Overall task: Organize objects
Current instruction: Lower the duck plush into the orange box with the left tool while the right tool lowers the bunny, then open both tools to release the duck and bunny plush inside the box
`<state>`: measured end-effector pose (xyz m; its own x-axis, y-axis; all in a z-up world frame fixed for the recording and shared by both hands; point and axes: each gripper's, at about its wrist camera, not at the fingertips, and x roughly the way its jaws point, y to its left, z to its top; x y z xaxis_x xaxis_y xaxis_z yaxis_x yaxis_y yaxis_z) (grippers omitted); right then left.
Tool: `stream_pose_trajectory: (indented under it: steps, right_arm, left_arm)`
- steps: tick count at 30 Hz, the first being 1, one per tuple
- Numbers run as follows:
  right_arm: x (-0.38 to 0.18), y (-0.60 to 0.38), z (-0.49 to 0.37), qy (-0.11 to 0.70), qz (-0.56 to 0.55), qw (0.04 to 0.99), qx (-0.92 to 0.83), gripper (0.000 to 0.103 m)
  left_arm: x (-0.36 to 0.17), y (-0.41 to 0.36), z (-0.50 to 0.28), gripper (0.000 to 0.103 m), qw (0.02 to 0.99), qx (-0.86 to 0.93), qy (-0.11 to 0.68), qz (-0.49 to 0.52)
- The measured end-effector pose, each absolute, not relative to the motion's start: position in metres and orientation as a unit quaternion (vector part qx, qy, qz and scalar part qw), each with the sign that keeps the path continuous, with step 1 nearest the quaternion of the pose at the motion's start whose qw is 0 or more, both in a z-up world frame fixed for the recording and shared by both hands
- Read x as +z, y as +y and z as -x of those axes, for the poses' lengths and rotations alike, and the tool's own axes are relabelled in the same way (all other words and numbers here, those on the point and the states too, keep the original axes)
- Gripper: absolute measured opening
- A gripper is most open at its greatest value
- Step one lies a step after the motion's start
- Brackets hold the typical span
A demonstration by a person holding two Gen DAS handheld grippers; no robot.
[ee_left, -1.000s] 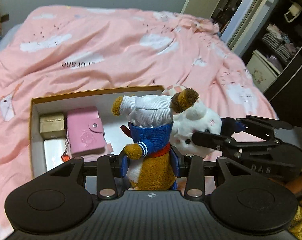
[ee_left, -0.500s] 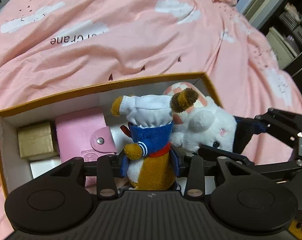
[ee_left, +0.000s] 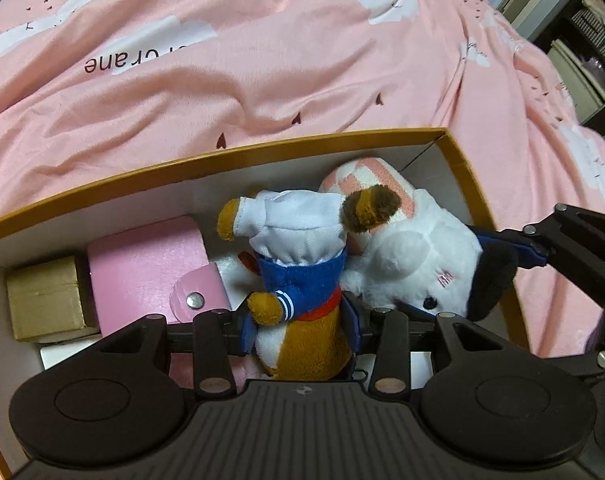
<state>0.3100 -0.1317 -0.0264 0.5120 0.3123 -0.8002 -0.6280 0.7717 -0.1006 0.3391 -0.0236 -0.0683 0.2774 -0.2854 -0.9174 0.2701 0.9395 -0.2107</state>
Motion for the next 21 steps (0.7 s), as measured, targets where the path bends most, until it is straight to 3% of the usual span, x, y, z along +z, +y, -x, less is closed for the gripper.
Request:
stream_pose_trajectory:
  steps: [13,17,21]
  right_arm:
    - [-0.042,-0.121,-0.31,0.399,0.249,0.833,0.291,0.061]
    - [-0.036,-0.127,-0.308,0.384,0.25,0.831,0.315,0.062]
    - [-0.026,-0.134,-0.304,0.365,0.257,0.833,0.326,0.063]
  left_arm:
    - [-0.078,-0.025,-0.337,0.051,0.809,-0.168,0.563,-0.006]
    - [-0.071,-0.023,-0.329,0.059,0.824,-0.173,0.54,-0.014]
    - [-0.057,-0.019,-0.319,0.061,0.836,-0.184,0.516,-0.012]
